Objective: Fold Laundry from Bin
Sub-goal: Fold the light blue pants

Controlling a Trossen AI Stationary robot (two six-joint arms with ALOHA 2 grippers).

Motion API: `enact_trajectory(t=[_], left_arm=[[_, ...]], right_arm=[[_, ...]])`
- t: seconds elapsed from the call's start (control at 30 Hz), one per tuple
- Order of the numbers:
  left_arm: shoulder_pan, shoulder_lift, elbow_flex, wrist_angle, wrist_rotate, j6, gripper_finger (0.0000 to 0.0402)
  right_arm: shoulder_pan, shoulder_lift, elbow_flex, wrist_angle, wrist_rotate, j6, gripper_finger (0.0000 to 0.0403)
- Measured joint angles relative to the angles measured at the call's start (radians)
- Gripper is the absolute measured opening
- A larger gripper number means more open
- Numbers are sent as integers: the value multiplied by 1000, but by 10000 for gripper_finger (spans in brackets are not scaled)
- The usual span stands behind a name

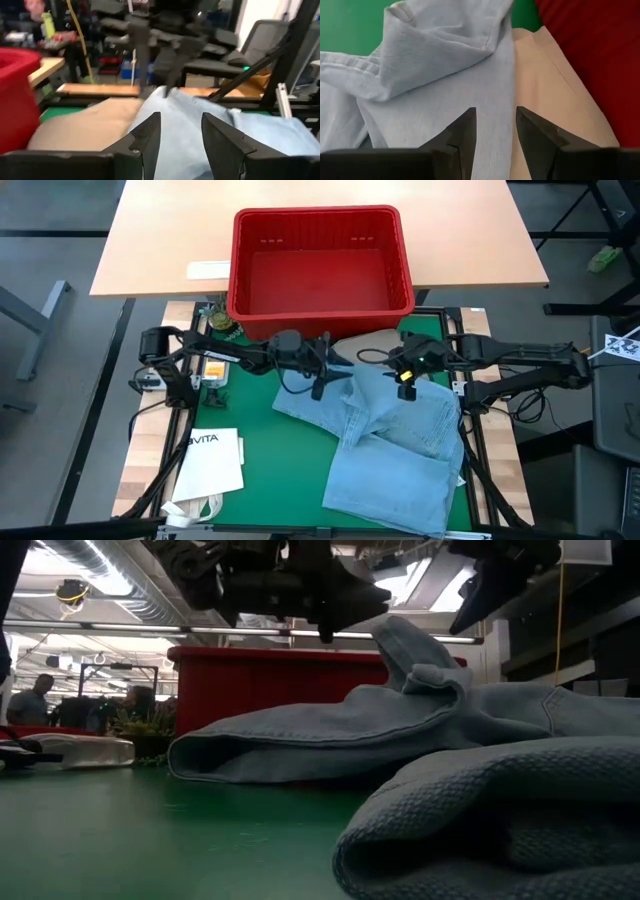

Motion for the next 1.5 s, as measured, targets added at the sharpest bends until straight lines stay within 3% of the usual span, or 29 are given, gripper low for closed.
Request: enact_trajectory(t=[0.13, 0.4, 0.5, 0.73, 0.93, 1.1, 1.5], left_arm=[[29, -17, 0, -83, 1, -2, 135], [38, -15, 0, -299, 1, -1, 135], [38, -15, 0, -360, 0, 6, 135], [38, -15, 0, -444, -33, 34, 135], [38, -15, 0, -442, -75, 35, 135], [38, -15, 0, -442, -76, 35, 135], [38, -15, 0, -441, -77, 35, 135]], right_arm=[[0, 39, 0, 66, -46, -73, 138], [1, 127, 0, 340, -293, -263, 138], [0, 142, 0, 441, -339, -291, 138], [0, 189, 0, 484, -432, -307, 138], [1, 256, 0, 492, -450, -307, 138], [1, 283, 0, 512, -527, -306, 138], [0, 287, 0, 419, -472, -274, 138]])
